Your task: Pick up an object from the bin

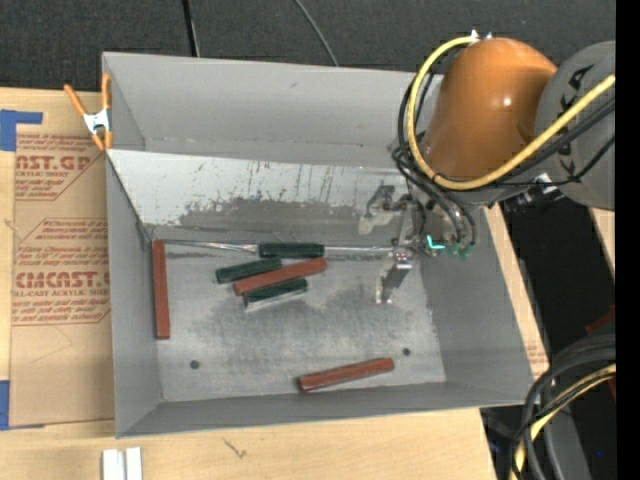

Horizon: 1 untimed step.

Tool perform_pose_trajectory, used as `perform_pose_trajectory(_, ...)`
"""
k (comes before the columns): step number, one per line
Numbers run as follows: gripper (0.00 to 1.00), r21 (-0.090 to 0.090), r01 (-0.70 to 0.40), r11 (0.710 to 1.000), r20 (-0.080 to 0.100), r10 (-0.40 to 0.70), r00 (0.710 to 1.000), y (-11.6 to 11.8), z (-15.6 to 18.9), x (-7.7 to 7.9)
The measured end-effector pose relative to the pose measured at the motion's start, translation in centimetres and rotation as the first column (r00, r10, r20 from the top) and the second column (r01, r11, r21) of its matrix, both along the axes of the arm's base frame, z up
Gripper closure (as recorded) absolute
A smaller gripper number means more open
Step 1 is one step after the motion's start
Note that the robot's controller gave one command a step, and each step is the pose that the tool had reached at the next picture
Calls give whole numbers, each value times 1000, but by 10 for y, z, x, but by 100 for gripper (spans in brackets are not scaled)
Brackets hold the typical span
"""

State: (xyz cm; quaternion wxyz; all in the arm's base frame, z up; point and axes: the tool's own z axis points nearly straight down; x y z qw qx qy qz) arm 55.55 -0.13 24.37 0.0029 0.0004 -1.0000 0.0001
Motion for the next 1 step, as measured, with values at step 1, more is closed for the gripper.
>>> perform_pose_trajectory(1,0,0,0,1000,8,0,1000,0,5,1)
